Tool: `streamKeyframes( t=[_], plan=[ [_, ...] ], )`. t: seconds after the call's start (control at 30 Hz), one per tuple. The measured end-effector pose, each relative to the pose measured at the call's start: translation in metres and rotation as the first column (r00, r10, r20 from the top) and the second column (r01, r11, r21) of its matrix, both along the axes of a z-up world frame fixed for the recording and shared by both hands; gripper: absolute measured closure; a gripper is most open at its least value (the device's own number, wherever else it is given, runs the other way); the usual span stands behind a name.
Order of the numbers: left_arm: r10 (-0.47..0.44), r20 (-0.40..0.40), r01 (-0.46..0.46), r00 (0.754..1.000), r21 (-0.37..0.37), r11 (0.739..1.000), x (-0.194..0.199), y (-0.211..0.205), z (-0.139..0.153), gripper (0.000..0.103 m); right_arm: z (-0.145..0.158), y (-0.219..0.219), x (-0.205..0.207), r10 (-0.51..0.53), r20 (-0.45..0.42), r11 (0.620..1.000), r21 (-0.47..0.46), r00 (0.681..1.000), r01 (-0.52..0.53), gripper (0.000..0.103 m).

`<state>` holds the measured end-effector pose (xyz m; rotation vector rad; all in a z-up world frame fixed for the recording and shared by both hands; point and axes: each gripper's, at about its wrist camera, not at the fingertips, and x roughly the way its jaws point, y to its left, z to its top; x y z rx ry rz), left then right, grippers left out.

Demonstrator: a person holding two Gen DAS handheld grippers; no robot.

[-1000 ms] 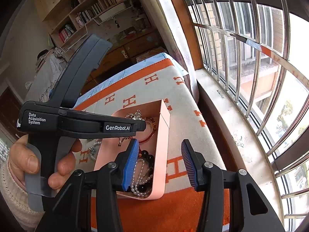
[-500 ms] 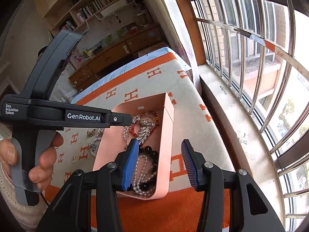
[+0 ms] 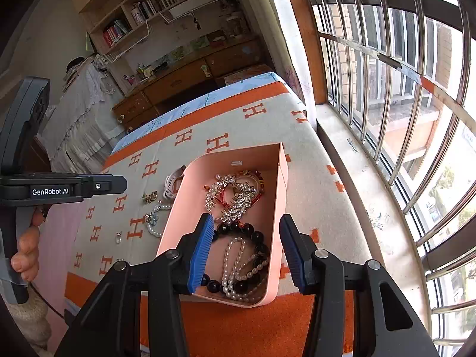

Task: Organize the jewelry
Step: 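Move the right gripper to the white strap watch and grasp it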

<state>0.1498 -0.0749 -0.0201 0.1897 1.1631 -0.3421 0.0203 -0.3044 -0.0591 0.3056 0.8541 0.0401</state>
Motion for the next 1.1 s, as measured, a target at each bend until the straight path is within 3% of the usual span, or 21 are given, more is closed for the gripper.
streamKeyframes(
  t=[0.33, 0.67, 0.83, 1.1],
  plan=[
    [0.145, 0.060, -0.147, 0.988, 0.024, 0.989, -0.015, 0.101, 0.027, 0.076, 0.031, 0.045, 0.019, 0.110, 0.012, 0.992, -0.058, 0.994, -0.109, 0.056],
    [0.196, 0.081, -0.196, 0.977, -0.014, 0.981, -0.019, 0.149, 0.038, 0.076, 0.069, 0.114, 0.085, 0.270, -0.066, 0.957, -0.088, 0.961, -0.275, 0.056],
    [0.192, 0.038, -0.191, 0.981, -0.029, 0.981, -0.011, 0.154, 0.019, 0.076, 0.052, 0.150, 0.134, 0.307, -0.177, 0.942, -0.081, 0.935, -0.325, 0.057],
    [0.154, -0.054, -0.157, 0.987, -0.037, 0.987, 0.008, 0.150, -0.029, 0.076, -0.008, 0.183, 0.194, 0.300, -0.353, 0.935, -0.077, 0.886, -0.347, 0.066]
  ],
)
